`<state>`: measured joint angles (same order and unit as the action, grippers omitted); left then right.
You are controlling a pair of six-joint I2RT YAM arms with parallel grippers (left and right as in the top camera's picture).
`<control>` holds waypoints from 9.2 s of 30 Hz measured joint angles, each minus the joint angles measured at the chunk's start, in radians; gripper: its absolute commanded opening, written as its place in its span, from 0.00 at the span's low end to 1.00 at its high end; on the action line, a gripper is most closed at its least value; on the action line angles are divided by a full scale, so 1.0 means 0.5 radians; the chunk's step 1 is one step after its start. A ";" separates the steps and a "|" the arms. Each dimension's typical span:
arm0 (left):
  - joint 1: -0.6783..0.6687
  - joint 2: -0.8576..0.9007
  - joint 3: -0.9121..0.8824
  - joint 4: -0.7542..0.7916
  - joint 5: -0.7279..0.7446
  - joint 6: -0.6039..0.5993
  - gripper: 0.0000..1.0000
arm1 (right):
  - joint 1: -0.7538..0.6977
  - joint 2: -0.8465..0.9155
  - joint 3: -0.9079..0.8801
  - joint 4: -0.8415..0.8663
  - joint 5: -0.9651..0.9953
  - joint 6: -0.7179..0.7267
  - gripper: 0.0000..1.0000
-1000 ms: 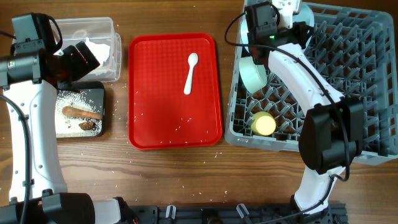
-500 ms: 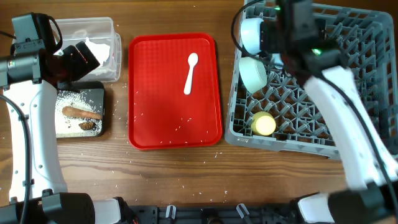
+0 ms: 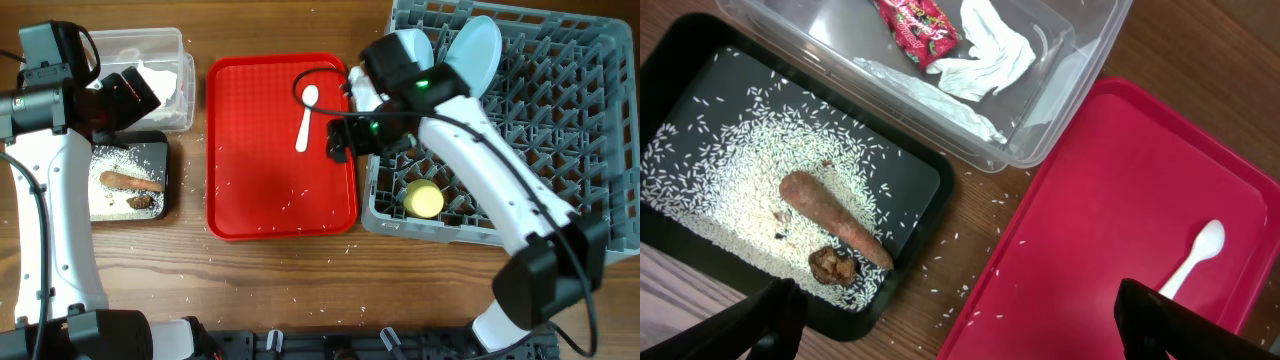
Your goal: Sort waste into correct bins and load items into the dishwasher rack
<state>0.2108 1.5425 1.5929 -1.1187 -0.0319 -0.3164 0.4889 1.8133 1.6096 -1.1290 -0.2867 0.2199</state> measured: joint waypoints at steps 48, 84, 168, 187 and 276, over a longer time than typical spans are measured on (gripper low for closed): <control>0.000 0.000 0.000 0.000 0.000 0.000 1.00 | 0.072 0.098 -0.240 0.620 0.102 0.073 0.80; 0.000 0.000 0.000 0.000 0.000 0.000 1.00 | 0.039 0.841 0.642 0.990 0.680 0.505 0.63; 0.000 0.000 0.000 0.000 0.000 0.000 1.00 | -0.196 0.291 0.697 0.378 0.300 0.497 0.04; 0.000 0.000 0.000 0.001 0.000 0.000 1.00 | -1.083 0.083 0.566 -0.478 0.898 1.391 0.67; -0.013 -0.095 -0.008 0.121 0.001 -0.001 1.00 | -0.911 -3.588 -3.207 2.271 0.401 -0.257 1.00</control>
<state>0.2043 1.4948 1.5890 -1.0580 -0.0315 -0.3168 0.0334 0.0193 0.0063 0.0067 -0.0860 0.0914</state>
